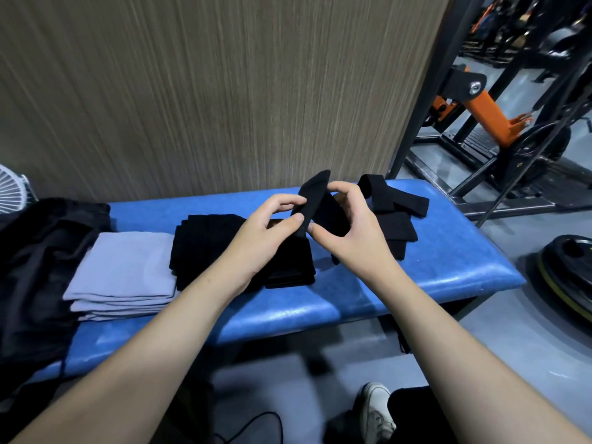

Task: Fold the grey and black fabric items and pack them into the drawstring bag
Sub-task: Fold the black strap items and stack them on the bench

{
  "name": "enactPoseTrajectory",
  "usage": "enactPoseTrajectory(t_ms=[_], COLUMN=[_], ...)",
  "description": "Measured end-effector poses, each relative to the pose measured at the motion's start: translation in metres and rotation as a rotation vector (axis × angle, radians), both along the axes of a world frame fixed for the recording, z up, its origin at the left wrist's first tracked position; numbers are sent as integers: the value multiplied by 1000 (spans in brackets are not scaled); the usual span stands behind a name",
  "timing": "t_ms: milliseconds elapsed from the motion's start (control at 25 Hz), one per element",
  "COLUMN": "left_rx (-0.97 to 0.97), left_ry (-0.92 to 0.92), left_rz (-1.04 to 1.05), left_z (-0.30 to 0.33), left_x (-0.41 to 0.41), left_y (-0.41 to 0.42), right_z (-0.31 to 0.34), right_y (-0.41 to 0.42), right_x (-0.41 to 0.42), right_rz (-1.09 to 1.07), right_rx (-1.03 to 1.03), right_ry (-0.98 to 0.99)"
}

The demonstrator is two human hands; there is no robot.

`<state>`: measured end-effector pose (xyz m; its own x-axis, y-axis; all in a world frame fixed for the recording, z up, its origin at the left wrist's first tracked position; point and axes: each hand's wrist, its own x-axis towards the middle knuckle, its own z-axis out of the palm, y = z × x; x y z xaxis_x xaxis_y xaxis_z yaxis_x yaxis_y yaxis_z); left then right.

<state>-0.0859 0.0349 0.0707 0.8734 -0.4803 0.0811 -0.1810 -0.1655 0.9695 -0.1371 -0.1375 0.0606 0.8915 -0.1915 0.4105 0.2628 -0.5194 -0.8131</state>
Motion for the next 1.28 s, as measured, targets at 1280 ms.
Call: enactPoseTrajectory(t_ms=[1280], left_rx=[-448], left_ry=[233], left_rz=[105], left_z=[5], left_x=[2], left_y=[10], right_z=[-11], right_y=[-3], right_x=[-3], right_rz=[116], right_rx=[-109], right_ry=[126])
